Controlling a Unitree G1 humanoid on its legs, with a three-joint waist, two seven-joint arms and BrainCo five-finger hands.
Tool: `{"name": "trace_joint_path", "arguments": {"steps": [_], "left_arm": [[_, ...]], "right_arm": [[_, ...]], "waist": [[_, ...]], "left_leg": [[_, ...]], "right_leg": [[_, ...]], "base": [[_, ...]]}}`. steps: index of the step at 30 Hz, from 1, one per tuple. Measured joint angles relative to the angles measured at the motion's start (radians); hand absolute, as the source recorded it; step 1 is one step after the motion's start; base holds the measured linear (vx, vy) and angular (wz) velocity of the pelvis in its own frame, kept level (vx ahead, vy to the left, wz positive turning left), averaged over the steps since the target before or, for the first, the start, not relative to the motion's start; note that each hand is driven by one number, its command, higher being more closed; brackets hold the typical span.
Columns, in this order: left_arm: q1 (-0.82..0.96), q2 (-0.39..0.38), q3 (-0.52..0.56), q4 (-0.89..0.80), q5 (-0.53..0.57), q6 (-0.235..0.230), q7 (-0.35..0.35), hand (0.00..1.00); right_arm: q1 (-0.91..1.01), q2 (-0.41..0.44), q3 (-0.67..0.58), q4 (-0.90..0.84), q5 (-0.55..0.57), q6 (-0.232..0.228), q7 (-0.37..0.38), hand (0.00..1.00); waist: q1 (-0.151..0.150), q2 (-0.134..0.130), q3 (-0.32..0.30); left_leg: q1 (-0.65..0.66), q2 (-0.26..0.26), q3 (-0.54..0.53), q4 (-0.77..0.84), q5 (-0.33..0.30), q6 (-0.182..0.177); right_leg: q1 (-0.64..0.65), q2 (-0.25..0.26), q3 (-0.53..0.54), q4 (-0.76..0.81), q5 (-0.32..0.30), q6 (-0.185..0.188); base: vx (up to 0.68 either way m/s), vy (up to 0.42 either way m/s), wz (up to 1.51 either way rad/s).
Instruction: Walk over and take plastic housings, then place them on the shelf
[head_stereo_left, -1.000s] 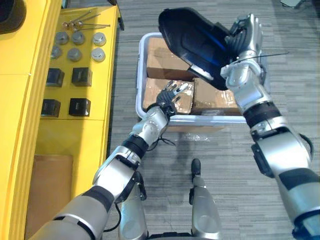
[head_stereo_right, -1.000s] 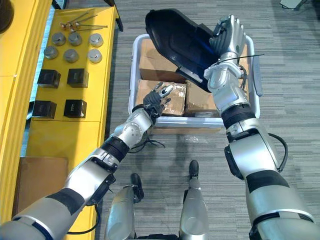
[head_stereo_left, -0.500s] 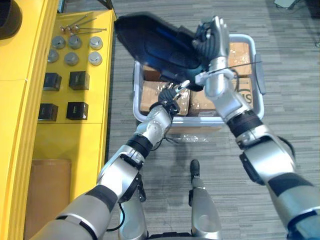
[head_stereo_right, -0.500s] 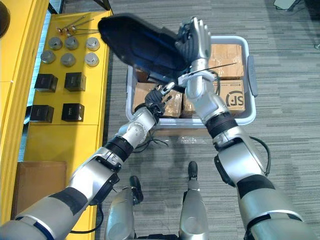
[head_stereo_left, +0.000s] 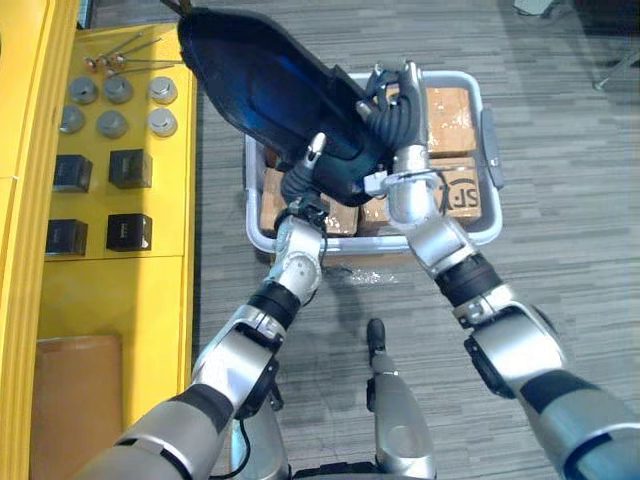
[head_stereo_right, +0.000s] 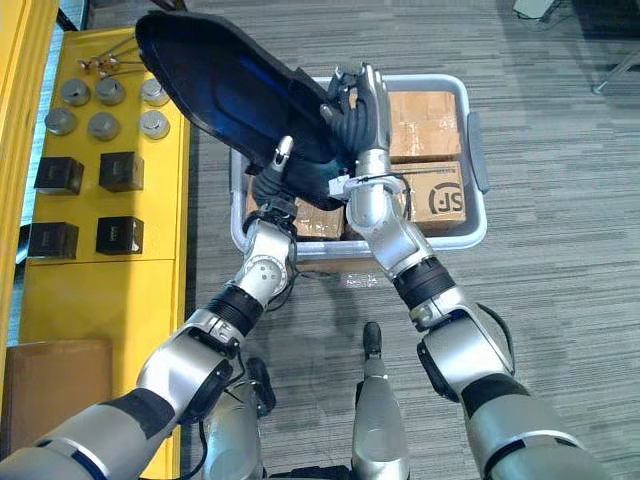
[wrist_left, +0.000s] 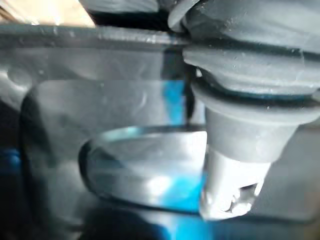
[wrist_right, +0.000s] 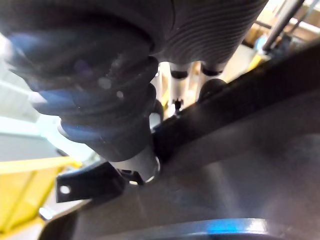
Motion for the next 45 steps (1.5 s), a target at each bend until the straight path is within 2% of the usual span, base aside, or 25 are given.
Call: {"name": "trace_joint_path", "arguments": {"steps": [5, 10, 15, 17, 18, 23, 24, 27, 29, 32, 34, 36, 37, 38, 40, 41, 42, 43, 44, 45], "left_arm": [[0.046, -0.004, 0.000, -0.007, -0.030, -0.055, -0.036, 1.00], [0.096, -0.005, -0.012, -0.058, -0.015, -0.068, -0.059, 1.00], [0.220, 0.004, -0.064, -0.152, -0.013, -0.069, -0.094, 1.00], [0.274, 0.011, -0.077, -0.210, 0.022, -0.070, -0.094, 1.00], [0.310, 0.011, -0.081, -0.239, 0.057, -0.076, -0.083, 1.00], [0.517, 0.027, -0.090, -0.445, 0.263, -0.069, 0.012, 1.00], [0.595, 0.035, -0.090, -0.524, 0.371, -0.046, 0.082, 1.00], [0.700, 0.051, -0.065, -0.656, 0.562, 0.009, 0.168, 1.00], [0.742, 0.051, -0.045, -0.729, 0.657, 0.038, 0.197, 1.00], [0.795, 0.053, 0.013, -0.784, 0.815, 0.090, 0.230, 1.00], [0.825, 0.057, 0.041, -0.784, 0.879, 0.119, 0.243, 1.00], [0.887, 0.084, 0.083, -0.783, 1.011, 0.158, 0.269, 1.00], [0.900, 0.089, 0.089, -0.783, 1.052, 0.161, 0.280, 1.00], [0.927, 0.093, 0.109, -0.784, 1.155, 0.161, 0.307, 1.00], [0.950, 0.095, 0.152, -0.794, 1.291, 0.161, 0.350, 1.00], [0.956, 0.095, 0.169, -0.802, 1.331, 0.160, 0.363, 1.00], [0.975, 0.095, 0.216, -0.837, 1.407, 0.156, 0.394, 1.00], [0.983, 0.097, 0.233, -0.851, 1.436, 0.152, 0.410, 1.00], [0.998, 0.098, 0.270, -0.871, 1.489, 0.138, 0.443, 1.00], [1.005, 0.099, 0.292, -0.880, 1.519, 0.131, 0.458, 1.00]], "right_arm": [[0.055, 0.014, 0.023, -0.041, 0.000, -0.012, -0.003, 1.00], [0.113, 0.014, 0.015, -0.106, 0.000, -0.020, -0.005, 1.00], [0.258, 0.013, 0.013, -0.232, 0.017, -0.033, -0.003, 1.00], [0.309, 0.013, 0.012, -0.283, 0.017, -0.040, -0.001, 1.00], [0.349, 0.014, 0.012, -0.317, 0.017, -0.043, 0.004, 0.00], [0.576, 0.012, -0.007, -0.464, 0.046, -0.085, 0.104, 0.00], [0.654, 0.013, -0.018, -0.482, 0.087, -0.098, 0.144, 0.00], [0.762, 0.004, -0.024, -0.494, 0.129, -0.102, 0.206, 0.00], [0.815, -0.004, -0.025, -0.500, 0.171, -0.102, 0.245, 0.00], [0.860, -0.007, -0.019, -0.524, 0.328, -0.113, 0.349, 0.00], [0.877, -0.003, -0.017, -0.555, 0.415, -0.143, 0.396, 0.00], [0.878, 0.015, -0.007, -0.618, 0.484, -0.209, 0.450, 0.00], [0.877, 0.020, -0.005, -0.632, 0.523, -0.230, 0.475, 0.00], [0.878, 0.024, -0.005, -0.659, 0.613, -0.272, 0.539, 0.00], [0.878, 0.033, -0.008, -0.668, 0.782, -0.314, 0.669, 0.00], [0.880, 0.033, -0.009, -0.668, 0.834, -0.315, 0.717, 0.00], [0.894, 0.032, -0.013, -0.668, 0.934, -0.310, 0.820, 0.00], [0.904, 0.032, -0.021, -0.668, 0.985, -0.296, 0.873, 0.00], [0.932, 0.030, -0.040, -0.668, 1.090, -0.262, 0.994, 0.00], [0.950, 0.030, -0.052, -0.668, 1.136, -0.246, 1.051, 0.00]], "waist": [[0.000, -0.004, -0.002], [-0.001, -0.005, -0.001], [0.001, -0.017, -0.001], [0.001, -0.017, -0.001], [0.002, -0.017, -0.001], [0.015, -0.015, -0.050], [0.018, -0.012, -0.100], [0.047, -0.003, -0.162], [0.055, 0.005, -0.194], [0.079, 0.016, -0.233], [0.080, 0.022, -0.246], [0.085, 0.021, -0.264], [0.085, 0.021, -0.264], [0.095, 0.021, -0.268], [0.109, 0.019, -0.287], [0.110, 0.017, -0.291], [0.110, 0.011, -0.301], [0.110, 0.009, -0.304], [0.114, 0.007, -0.314], [0.116, 0.007, -0.319]], "left_leg": [[0.030, 0.001, 0.014, -0.021, 0.003, -0.004], [0.050, 0.001, 0.019, -0.031, 0.006, -0.008], [0.127, -0.003, 0.019, -0.075, 0.010, -0.014], [0.145, -0.005, 0.018, -0.094, 0.013, -0.017], [0.160, -0.005, 0.015, -0.105, 0.016, -0.019], [0.221, -0.013, 0.000, -0.172, 0.037, -0.031], [0.227, -0.019, -0.014, -0.199, 0.046, -0.034], [0.282, -0.028, -0.021, -0.256, 0.059, -0.037], [0.298, -0.039, -0.039, -0.274, 0.065, -0.035], [0.326, -0.055, -0.046, -0.306, 0.076, -0.031], [0.327, -0.061, -0.066, -0.314, 0.082, -0.029], [0.333, -0.061, -0.076, -0.334, 0.097, -0.032], [0.337, -0.061, -0.080, -0.339, 0.099, -0.032], [0.345, -0.061, -0.082, -0.344, 0.102, -0.033], [0.345, -0.062, -0.087, -0.347, 0.104, -0.033], [0.344, -0.062, -0.088, -0.347, 0.105, -0.033], [0.345, -0.062, -0.094, -0.347, 0.105, -0.033], [0.346, -0.062, -0.097, -0.347, 0.105, -0.033], [0.346, -0.063, -0.097, -0.347, 0.105, -0.033], [0.346, -0.063, -0.097, -0.347, 0.105, -0.033]], "right_leg": [[0.015, 0.001, 0.004, -0.001, -0.003, -0.002], [0.026, 0.002, 0.004, -0.002, -0.003, -0.002], [0.087, 0.001, -0.008, -0.001, -0.028, 0.001], [0.100, 0.001, -0.017, 0.000, -0.035, 0.001], [0.113, 0.001, -0.025, 0.000, -0.041, 0.001], [0.159, 0.001, -0.060, 0.001, -0.067, 0.002], [0.166, -0.002, -0.084, 0.001, -0.080, 0.002], [0.208, -0.006, -0.110, -0.002, -0.097, 0.006], [0.234, -0.016, -0.141, -0.004, -0.109, 0.010], [0.261, -0.027, -0.155, -0.018, -0.112, 0.012], [0.278, -0.031, -0.178, -0.024, -0.112, 0.013], [0.287, -0.029, -0.195, -0.033, -0.112, 0.013], [0.292, -0.028, -0.198, -0.033, -0.112, 0.013], [0.297, -0.027, -0.199, -0.034, -0.112, 0.013], [0.298, -0.028, -0.203, -0.035, -0.112, 0.013], [0.301, -0.028, -0.207, -0.035, -0.112, 0.013], [0.309, -0.028, -0.217, -0.039, -0.112, 0.012], [0.312, -0.028, -0.219, -0.041, -0.113, 0.012], [0.312, -0.028, -0.219, -0.043, -0.113, 0.012], [0.313, -0.028, -0.220, -0.043, -0.113, 0.012]], "base": [[-0.01, -0.008, -0.06], [0.00, -0.001, -0.02], [0.02, -0.001, 0.03], [0.02, -0.005, 0.06], [0.05, -0.011, 0.13], [0.09, 0.000, 0.16], [0.11, 0.009, 0.31], [0.09, 0.009, 0.19], [0.07, 0.021, 0.30], [0.02, 0.024, 0.19], [-0.01, 0.008, 0.24], [-0.01, -0.010, 0.16], [-0.02, -0.017, 0.12], [-0.03, -0.011, 0.04], [-0.02, 0.001, 0.05], [-0.01, 0.007, 0.14], [-0.01, 0.006, 0.13], [-0.01, 0.009, 0.10], [0.00, 0.009, 0.03], [0.00, 0.000, 0.00]]}}
